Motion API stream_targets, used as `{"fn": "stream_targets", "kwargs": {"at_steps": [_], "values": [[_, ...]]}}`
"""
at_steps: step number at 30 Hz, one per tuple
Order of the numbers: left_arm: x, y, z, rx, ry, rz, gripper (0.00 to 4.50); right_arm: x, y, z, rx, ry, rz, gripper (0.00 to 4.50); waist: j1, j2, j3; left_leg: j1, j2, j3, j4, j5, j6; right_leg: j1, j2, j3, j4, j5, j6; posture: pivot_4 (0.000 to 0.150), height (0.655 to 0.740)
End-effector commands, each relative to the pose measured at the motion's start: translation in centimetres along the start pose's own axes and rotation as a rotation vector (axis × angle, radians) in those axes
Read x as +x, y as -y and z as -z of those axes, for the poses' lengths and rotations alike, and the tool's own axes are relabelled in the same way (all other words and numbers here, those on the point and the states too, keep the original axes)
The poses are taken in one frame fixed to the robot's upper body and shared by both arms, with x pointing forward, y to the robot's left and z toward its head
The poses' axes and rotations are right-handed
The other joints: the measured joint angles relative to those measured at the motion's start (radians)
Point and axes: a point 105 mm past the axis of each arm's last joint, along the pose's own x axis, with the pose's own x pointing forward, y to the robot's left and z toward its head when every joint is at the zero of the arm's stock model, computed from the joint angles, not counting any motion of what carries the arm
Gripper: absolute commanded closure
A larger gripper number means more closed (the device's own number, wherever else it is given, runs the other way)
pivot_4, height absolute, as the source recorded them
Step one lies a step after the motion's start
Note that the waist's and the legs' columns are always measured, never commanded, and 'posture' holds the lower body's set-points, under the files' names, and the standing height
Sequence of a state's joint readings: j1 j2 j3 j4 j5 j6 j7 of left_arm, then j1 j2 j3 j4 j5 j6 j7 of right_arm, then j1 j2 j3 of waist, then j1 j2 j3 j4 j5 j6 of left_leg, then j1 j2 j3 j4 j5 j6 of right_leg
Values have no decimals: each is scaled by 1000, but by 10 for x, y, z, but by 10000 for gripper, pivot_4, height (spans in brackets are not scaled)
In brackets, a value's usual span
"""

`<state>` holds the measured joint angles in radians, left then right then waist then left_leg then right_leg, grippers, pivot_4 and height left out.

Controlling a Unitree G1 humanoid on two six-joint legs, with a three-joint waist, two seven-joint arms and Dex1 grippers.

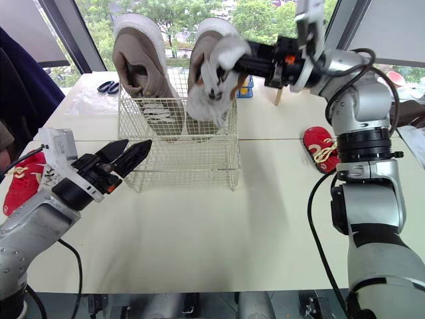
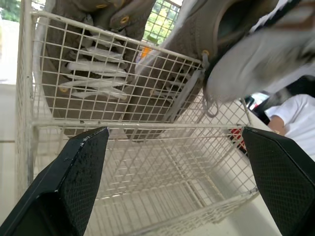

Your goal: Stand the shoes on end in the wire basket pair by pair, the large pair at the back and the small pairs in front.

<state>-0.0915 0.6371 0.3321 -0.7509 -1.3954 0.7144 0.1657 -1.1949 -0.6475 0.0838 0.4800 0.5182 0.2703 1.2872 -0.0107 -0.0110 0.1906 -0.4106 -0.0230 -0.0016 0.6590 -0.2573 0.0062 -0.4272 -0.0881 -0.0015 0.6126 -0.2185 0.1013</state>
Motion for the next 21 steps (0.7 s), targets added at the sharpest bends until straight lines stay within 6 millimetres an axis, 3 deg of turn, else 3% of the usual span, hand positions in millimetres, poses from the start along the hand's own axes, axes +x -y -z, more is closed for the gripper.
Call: {"fn": "stream_targets", "kwargs": {"at_steps": [1, 8, 11, 15, 16, 21], "values": [[3, 12, -7, 57, 8, 51, 729, 11, -10, 6, -99, -82, -78, 37574, -1, 0, 0, 0, 0, 0, 0, 0, 0, 0, 0, 0, 0, 0, 0, 1500, 7400], [10, 21, -19, 82, 27, 87, 729, 20, -9, 41, -119, -169, -71, 37574, -1, 0, 0, 0, 0, -1, -2, 0, -1, -1, 0, 0, 0, 0, 0, 1500, 7400], [11, 16, -21, 90, 22, 57, 0, 21, -7, 48, -145, -205, -72, 23991, 0, 0, 0, 0, 0, -1, -2, 0, -1, -1, 0, 0, 0, 1, 0, 1500, 7400], [10, 13, -25, 102, 24, 34, 0, 18, -3, 38, -151, -172, -52, 3505, -1, 0, 0, 0, 0, -1, -3, 0, -2, -1, 0, 0, 0, 1, -1, 1500, 7400], [9, 12, -26, 99, 27, 28, 0, 17, -3, 35, -142, -162, -49, 450, -1, 0, 0, 0, 0, -1, -4, 0, -2, -1, 0, 0, 0, 1, -1, 1500, 7400], [5, -10, -35, 104, 38, -102, 0, 6, -6, 16, -116, -114, -59, 450, 0, 0, 0, 1, 0, -1, -6, 1, -3, -3, 0, 0, 0, 1, 0, 1500, 7400]]}}
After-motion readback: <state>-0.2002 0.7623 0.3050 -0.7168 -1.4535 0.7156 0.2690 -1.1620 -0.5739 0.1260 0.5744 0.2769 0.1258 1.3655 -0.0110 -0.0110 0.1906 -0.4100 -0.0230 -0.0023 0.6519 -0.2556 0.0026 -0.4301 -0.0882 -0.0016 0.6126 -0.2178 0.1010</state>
